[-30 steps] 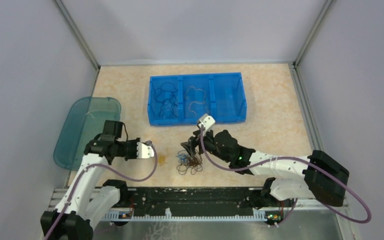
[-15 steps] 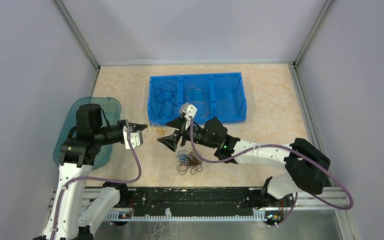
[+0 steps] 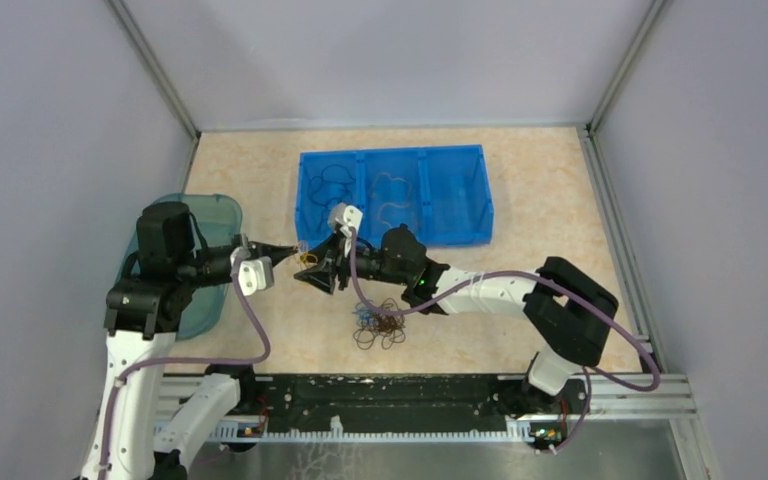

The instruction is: Untangle the cables

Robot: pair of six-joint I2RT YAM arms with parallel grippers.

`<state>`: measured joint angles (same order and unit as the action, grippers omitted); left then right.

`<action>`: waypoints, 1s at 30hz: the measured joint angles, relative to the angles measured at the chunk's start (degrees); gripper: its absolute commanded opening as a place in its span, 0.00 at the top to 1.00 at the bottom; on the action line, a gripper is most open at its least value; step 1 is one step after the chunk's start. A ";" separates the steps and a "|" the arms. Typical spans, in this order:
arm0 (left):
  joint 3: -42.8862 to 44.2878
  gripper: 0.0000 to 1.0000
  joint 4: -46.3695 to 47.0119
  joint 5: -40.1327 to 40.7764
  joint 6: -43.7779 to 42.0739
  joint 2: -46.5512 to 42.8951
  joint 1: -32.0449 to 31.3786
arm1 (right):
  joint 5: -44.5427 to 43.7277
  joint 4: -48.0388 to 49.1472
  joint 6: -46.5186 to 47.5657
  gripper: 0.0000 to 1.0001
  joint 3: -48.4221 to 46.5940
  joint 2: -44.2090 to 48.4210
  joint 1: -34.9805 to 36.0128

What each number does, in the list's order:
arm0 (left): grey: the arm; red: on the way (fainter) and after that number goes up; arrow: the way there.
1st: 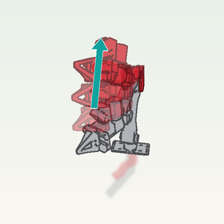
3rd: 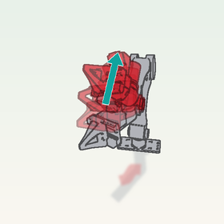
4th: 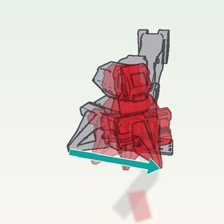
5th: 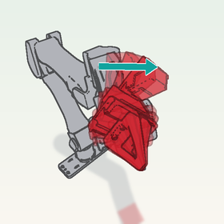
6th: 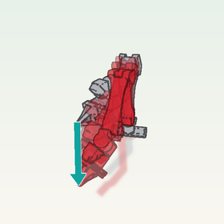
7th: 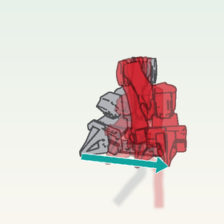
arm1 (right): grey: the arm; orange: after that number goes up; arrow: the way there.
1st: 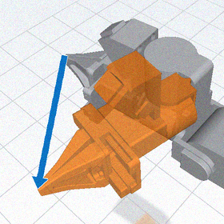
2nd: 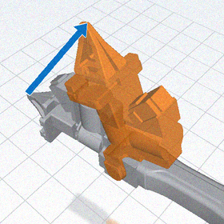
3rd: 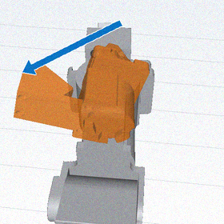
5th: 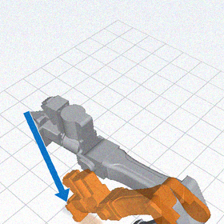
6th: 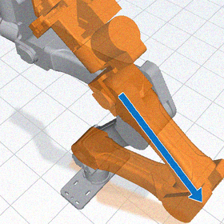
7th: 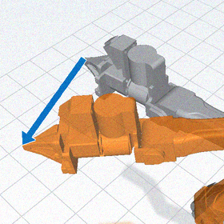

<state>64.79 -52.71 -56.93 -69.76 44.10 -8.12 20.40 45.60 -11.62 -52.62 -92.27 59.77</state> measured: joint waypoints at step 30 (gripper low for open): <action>3.67 1.00 50.10 6.73 20.70 -1.90 -0.04 | -1.53 18.27 -13.62 0.74 17.73 -2.62 0.76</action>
<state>68.47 -2.61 -50.19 -49.06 42.19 -8.16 18.87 63.88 -25.23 -34.89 -94.89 60.53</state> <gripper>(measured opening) 0.005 0.240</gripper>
